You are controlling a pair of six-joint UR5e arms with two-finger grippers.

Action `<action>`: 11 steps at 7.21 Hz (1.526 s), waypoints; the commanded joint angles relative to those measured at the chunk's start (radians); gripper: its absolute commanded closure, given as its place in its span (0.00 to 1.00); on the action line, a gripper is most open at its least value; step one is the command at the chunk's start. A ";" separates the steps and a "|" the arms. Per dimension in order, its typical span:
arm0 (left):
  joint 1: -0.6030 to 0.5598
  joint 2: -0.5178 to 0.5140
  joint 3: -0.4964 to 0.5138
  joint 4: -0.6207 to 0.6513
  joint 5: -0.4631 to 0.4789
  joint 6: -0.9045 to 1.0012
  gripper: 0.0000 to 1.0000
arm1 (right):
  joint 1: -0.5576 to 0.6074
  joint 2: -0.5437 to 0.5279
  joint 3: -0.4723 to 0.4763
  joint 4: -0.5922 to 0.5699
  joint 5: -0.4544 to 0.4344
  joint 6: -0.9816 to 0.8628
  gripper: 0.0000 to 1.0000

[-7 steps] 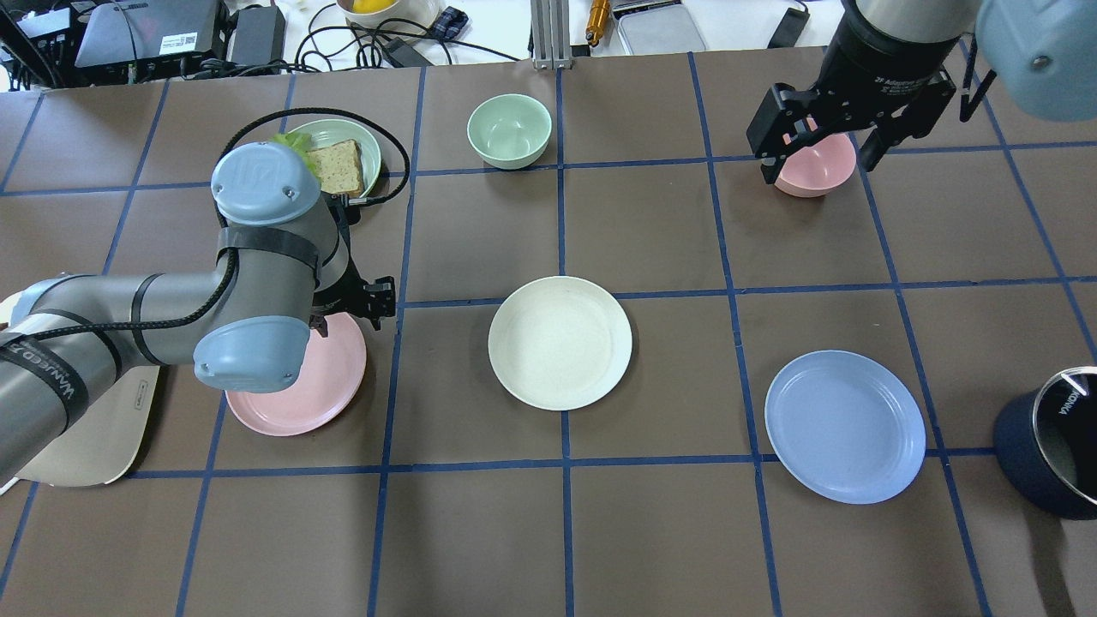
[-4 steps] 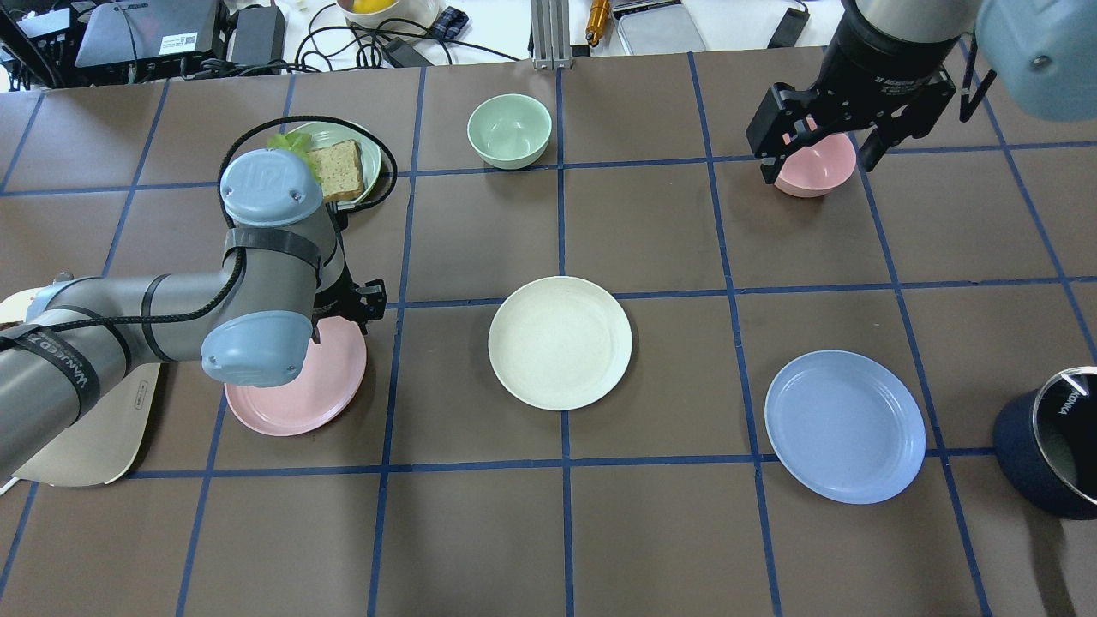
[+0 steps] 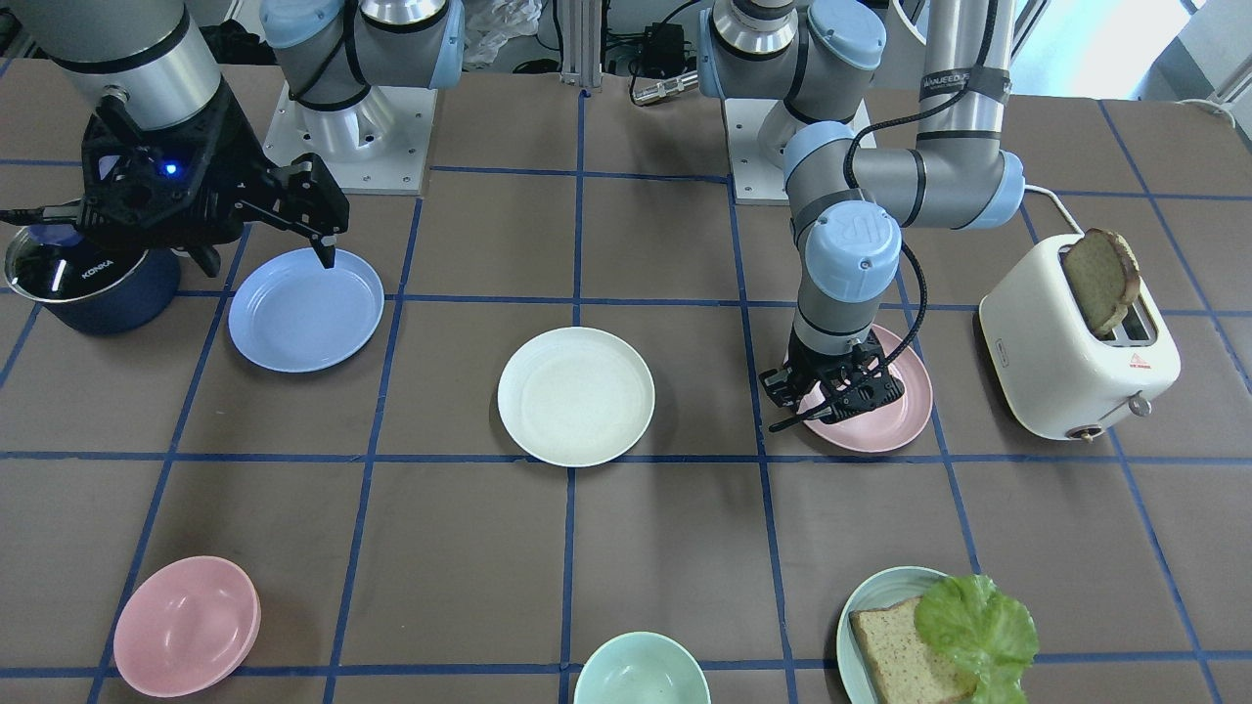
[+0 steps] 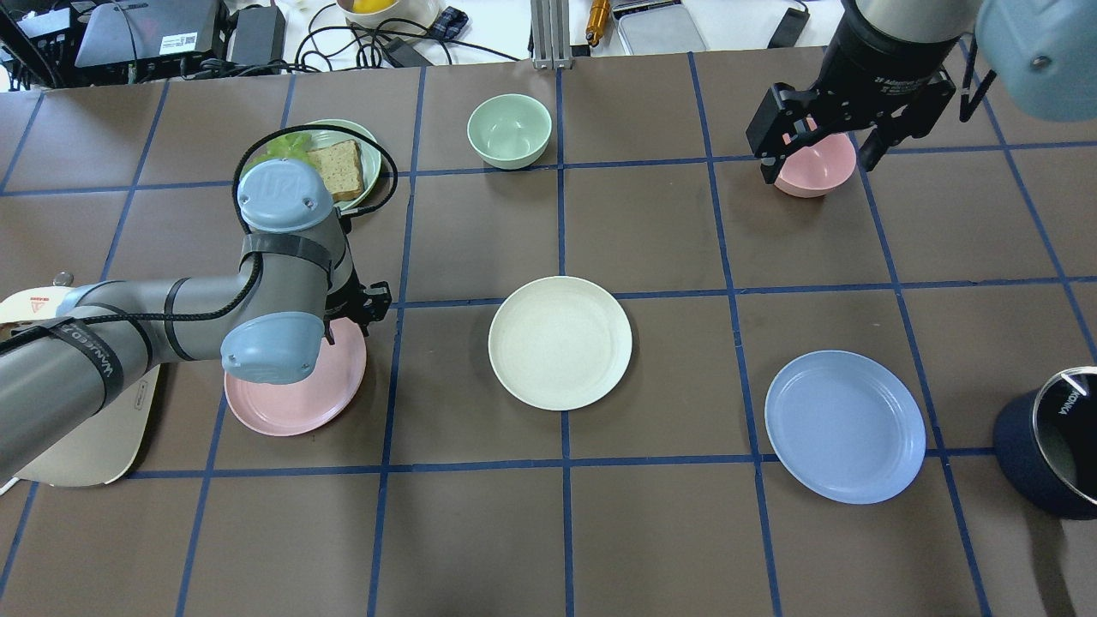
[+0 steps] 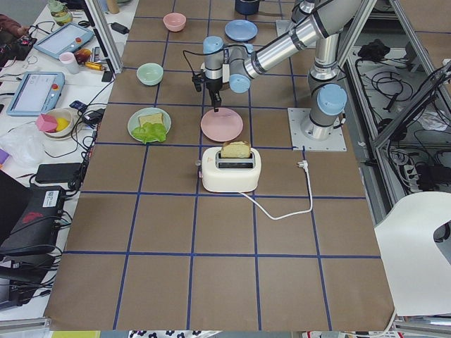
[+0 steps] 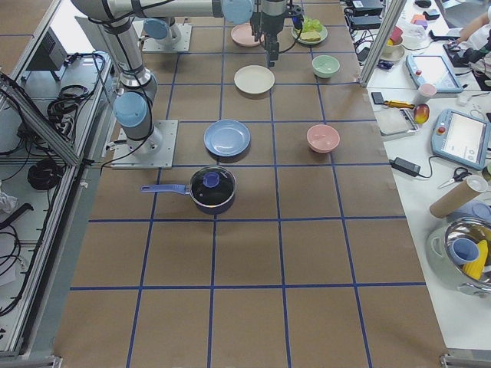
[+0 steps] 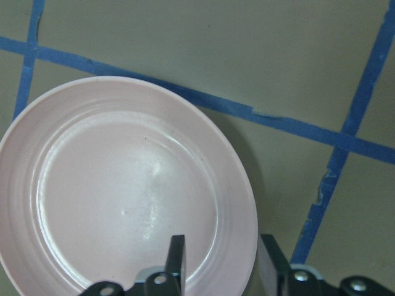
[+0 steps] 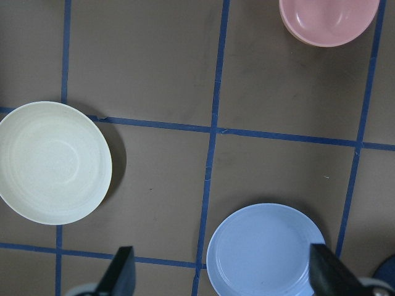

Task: Stack three plates with pink and blue
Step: 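Close the left gripper on the pink plate's rim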

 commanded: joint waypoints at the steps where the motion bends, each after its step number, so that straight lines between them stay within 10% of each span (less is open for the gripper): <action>1: 0.000 -0.031 -0.002 0.027 -0.005 0.004 0.50 | 0.000 0.000 -0.001 0.001 -0.002 0.000 0.00; 6: -0.002 -0.060 -0.025 0.122 -0.016 0.024 0.96 | 0.000 0.000 0.001 0.000 0.000 0.000 0.00; 11: -0.049 -0.025 0.018 0.108 0.013 0.108 1.00 | 0.000 0.000 0.001 0.001 0.000 -0.002 0.00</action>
